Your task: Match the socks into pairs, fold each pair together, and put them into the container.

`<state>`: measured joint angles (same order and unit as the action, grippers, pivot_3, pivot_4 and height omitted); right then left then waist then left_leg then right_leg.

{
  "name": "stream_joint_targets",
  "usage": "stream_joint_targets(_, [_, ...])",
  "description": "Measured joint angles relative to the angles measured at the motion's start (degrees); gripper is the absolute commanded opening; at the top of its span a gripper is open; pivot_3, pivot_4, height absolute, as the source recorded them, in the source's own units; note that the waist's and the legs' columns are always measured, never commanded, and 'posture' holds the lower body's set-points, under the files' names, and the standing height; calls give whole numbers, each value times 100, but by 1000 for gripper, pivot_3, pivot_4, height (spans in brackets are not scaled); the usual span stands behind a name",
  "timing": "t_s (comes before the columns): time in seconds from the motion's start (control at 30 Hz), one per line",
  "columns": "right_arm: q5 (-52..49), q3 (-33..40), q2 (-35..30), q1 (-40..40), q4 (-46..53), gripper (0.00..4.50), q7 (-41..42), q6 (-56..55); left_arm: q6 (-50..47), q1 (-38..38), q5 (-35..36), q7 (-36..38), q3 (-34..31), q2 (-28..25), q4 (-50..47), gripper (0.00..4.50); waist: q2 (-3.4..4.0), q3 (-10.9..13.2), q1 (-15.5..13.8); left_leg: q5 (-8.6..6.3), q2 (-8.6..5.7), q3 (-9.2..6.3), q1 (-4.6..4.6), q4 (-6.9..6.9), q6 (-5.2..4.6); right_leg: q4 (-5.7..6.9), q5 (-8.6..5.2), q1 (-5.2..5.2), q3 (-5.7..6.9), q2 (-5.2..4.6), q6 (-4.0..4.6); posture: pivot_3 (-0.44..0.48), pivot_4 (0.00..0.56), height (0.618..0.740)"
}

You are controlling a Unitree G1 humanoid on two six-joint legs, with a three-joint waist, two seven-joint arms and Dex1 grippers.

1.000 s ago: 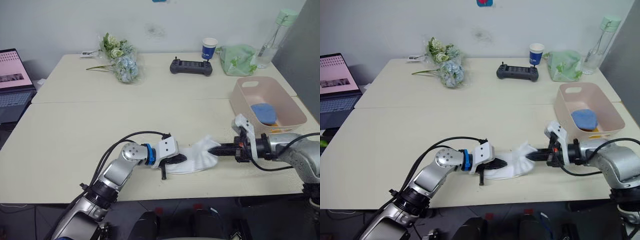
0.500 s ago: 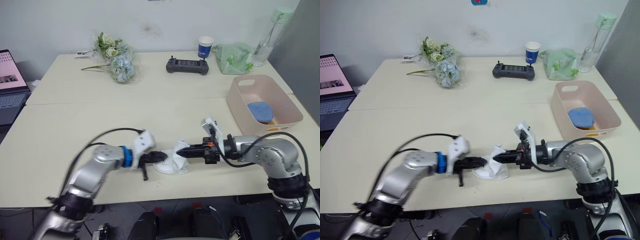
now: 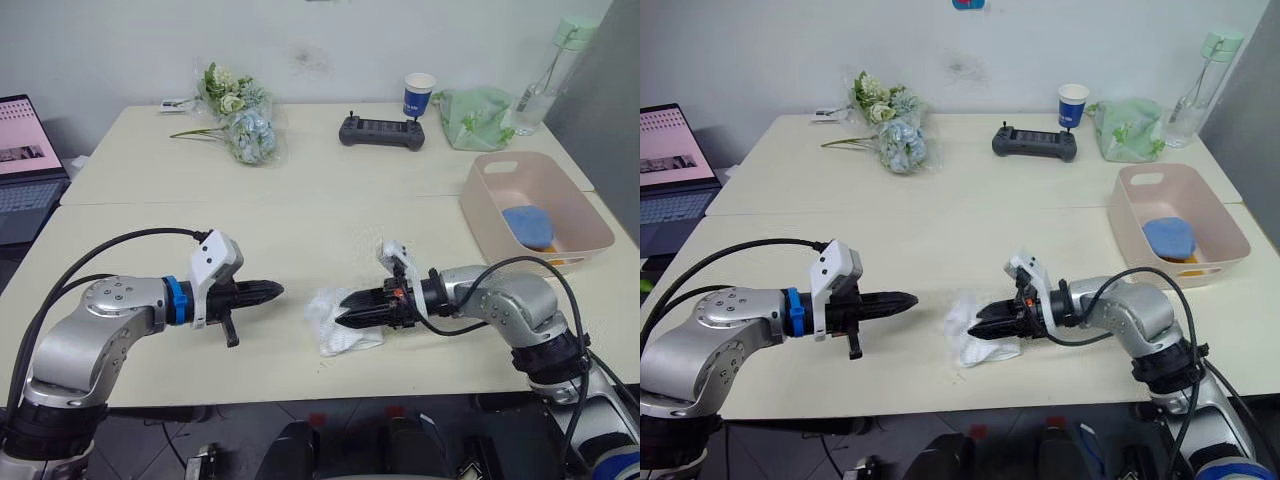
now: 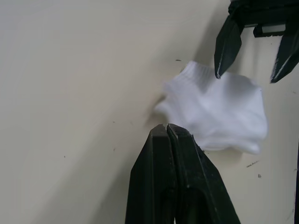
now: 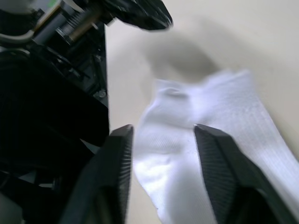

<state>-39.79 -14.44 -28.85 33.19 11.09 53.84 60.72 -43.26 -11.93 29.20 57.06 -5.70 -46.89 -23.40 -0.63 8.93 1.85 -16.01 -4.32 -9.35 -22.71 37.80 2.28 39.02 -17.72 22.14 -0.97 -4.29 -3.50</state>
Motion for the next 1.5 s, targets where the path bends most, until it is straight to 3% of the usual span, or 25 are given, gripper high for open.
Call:
stream_joint_targets(0.1, [-139, 246, -151, 1, 72, 4324, -18, 147, 26, -214, 28, -65, 89, 206, -80, 0, 0, 0, -26, 0, -3, 0, -4, 1, 0, -1, 0, -1, 2, -2, 0, 0, 150, 740])
stream_joint_targets(0.3, [-236, 743, -520, -188, 257, 4324, -389, 628, 263, -314, 60, -88, 813, 571, -246, 0, -1, 0, -19, 0, -2, 5, -5, 0, 0, -1, 0, 1, -1, -3, 0, 0, 150, 740])
stream_joint_targets(0.47, [-329, 972, -551, -652, 536, 4324, -952, 1281, 1239, -44, -924, -107, 1734, 577, 341, 0, 1, -1, 1, 0, 2, 9, -4, -5, -1, 1, 1, 4, -6, -5, 1, 0, 150, 740])
stream_joint_targets(0.6, [-390, 1227, -101, -800, 519, 4324, -1554, 1804, 2044, 75, -1547, -107, 2140, 568, 877, 0, 2, -2, -13, 0, 0, 6, -4, -3, -1, 2, 1, 2, -5, -4, 1, 0, 150, 740])
stream_joint_targets(0.93, [-426, 1781, 1007, -485, -43, 4324, -2316, 2961, 2496, 147, -1636, -8, 2119, 569, 1123, 0, 19, -15, 3, -1, 0, 8, 9, -8, -3, 6, 1, -2, -8, 1, 1, 0, 150, 740])
stream_joint_targets(1.27, [-414, 1795, 1918, -206, -633, 4324, -2617, 3123, 2384, 152, -1601, -14, 2068, 569, 1086, 0, 20, -15, 20, -1, 0, 7, 10, -8, -2, 9, 1, 2, -9, 2, 1, 0, 150, 740])
stream_joint_targets(1.37, [-387, 1755, 1979, -178, -737, 3765, -2641, 3055, 2356, 168, -1579, -14, 2034, 569, 1080, 0, 20, -15, 34, -1, 0, 7, 9, -8, -2, 9, 1, 3, -8, 2, 1, 0, 150, 740])
stream_joint_targets(1.5, [-258, 1624, 1935, -179, -865, 2385, -2644, 2912, 2327, 208, -1544, -15, 1979, 569, 1068, 0, 21, -15, 60, -1, 0, 7, 8, -8, -2, 10, 1, 5, -9, 2, 1, 0, 150, 740])
